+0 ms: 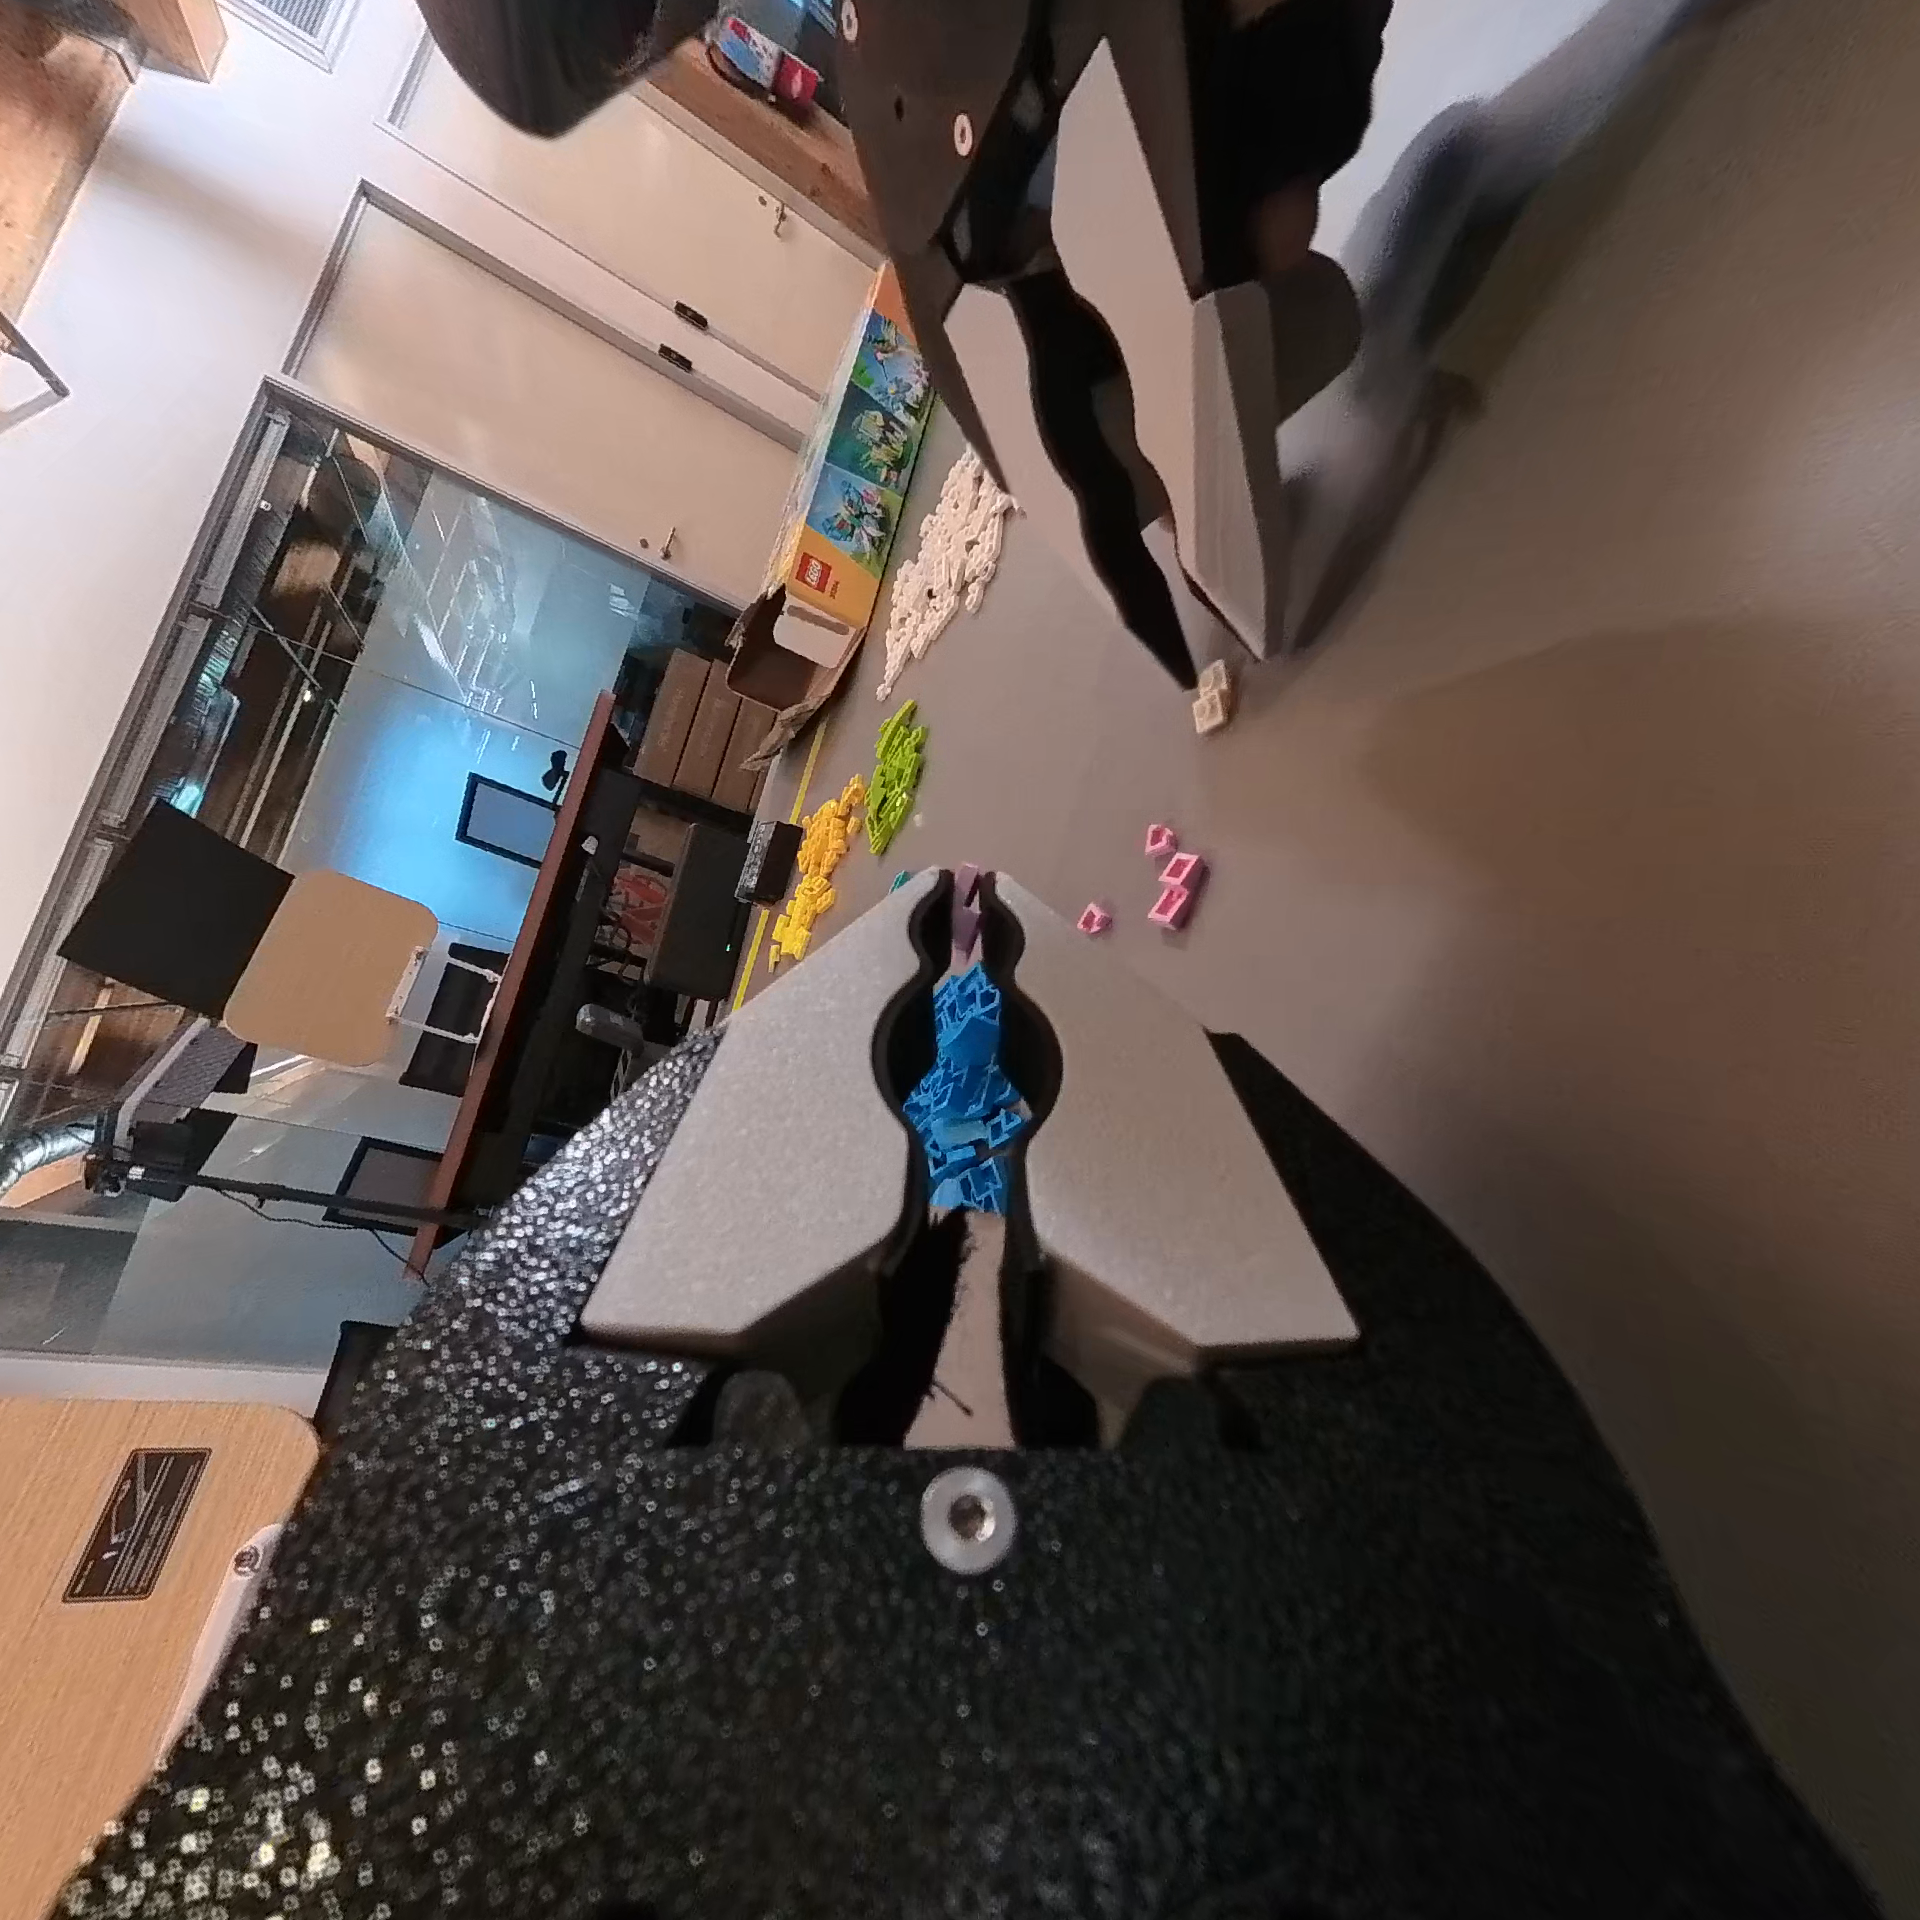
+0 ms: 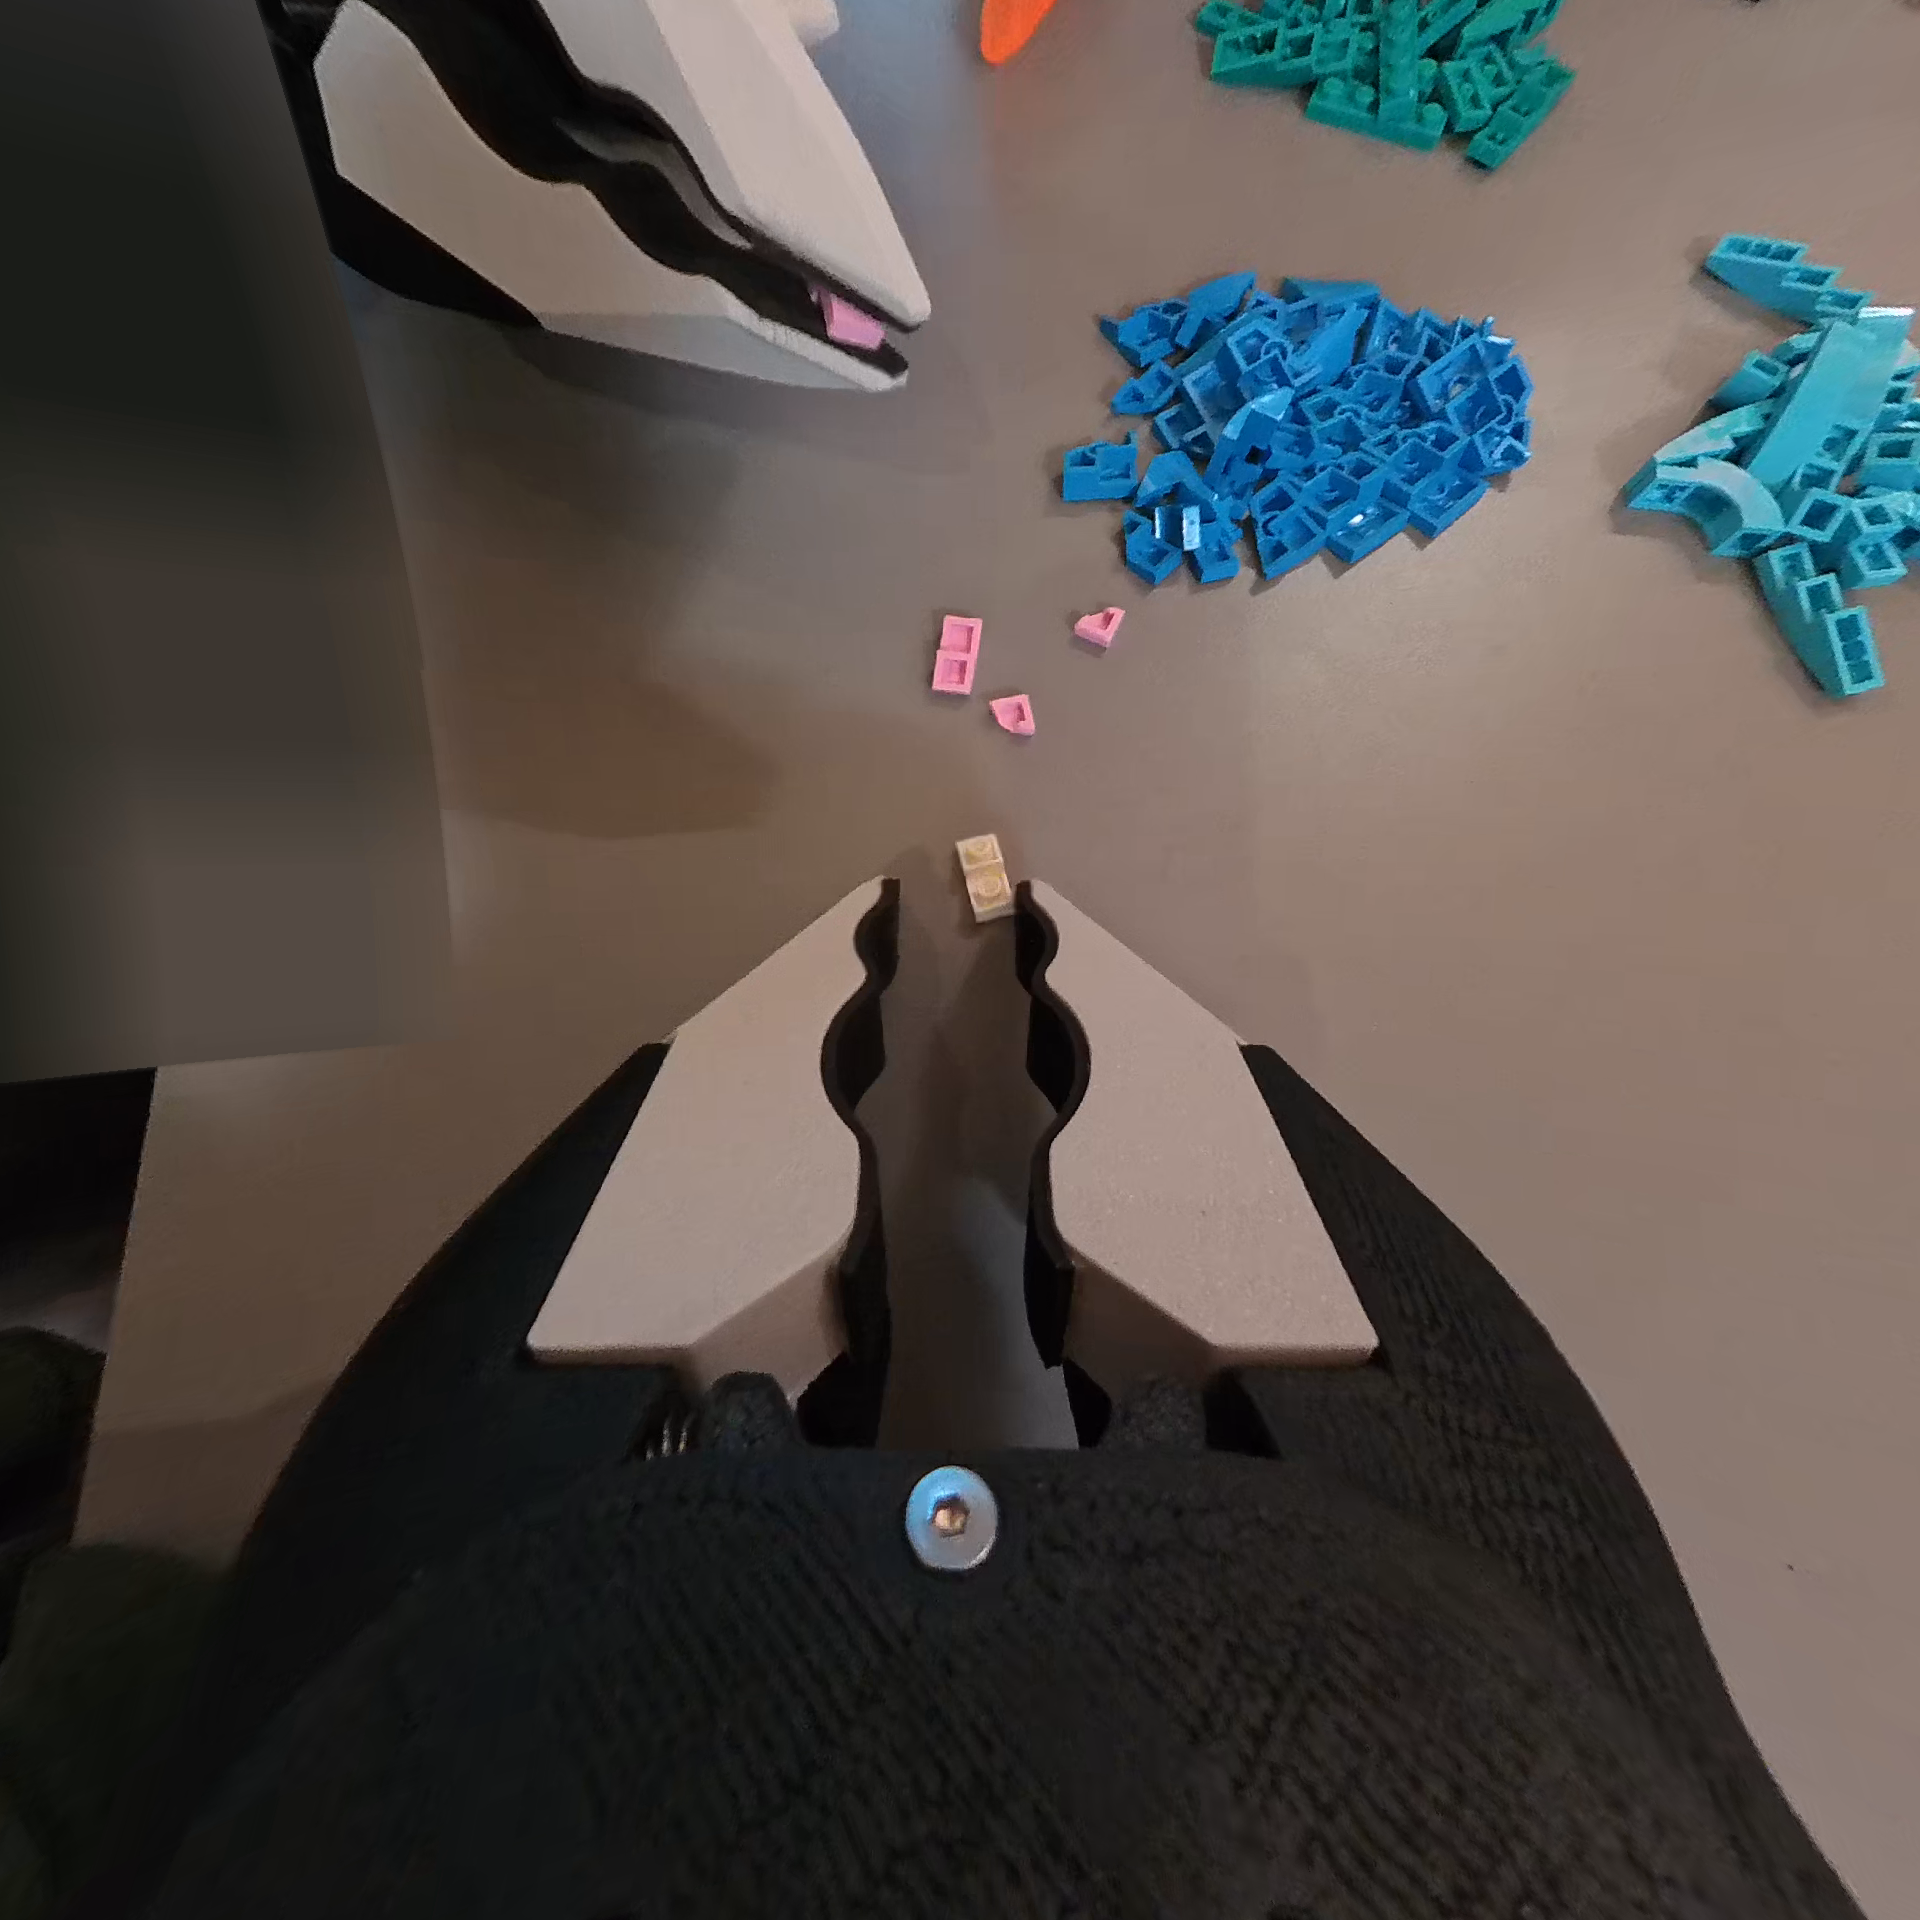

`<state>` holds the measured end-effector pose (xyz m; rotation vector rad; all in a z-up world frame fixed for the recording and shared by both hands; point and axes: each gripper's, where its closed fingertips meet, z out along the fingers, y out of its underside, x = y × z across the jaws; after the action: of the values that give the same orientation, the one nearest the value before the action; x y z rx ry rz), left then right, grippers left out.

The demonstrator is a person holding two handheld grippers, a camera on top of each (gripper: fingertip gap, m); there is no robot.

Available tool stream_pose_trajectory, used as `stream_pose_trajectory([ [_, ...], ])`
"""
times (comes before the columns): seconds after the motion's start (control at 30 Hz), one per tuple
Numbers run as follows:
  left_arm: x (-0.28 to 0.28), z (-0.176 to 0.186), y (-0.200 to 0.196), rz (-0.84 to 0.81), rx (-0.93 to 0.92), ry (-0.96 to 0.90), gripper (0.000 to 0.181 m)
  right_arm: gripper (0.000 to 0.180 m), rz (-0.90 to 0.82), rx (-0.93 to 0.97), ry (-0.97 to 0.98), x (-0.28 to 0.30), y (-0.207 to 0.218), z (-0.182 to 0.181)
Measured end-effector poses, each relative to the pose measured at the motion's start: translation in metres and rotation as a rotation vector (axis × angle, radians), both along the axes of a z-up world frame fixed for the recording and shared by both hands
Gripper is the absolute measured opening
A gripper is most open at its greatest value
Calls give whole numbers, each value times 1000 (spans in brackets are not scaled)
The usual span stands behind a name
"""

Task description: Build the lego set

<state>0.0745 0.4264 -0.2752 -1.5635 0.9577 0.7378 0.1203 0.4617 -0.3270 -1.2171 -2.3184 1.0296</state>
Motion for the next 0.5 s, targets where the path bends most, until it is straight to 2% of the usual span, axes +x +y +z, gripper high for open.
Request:
stream_pose_trajectory([
  [0.03,0,0,0,0,-1,0,3,22,-7,-3,8,-1,1,2],
  [0.23,0,0,0,-1,-2,0,2,31,-15,-1,-5,-1,2,-2],
  [0.5,1,-1,0,-4,-4,-1,2,25,90,-121,-77,13,-24,0],
])
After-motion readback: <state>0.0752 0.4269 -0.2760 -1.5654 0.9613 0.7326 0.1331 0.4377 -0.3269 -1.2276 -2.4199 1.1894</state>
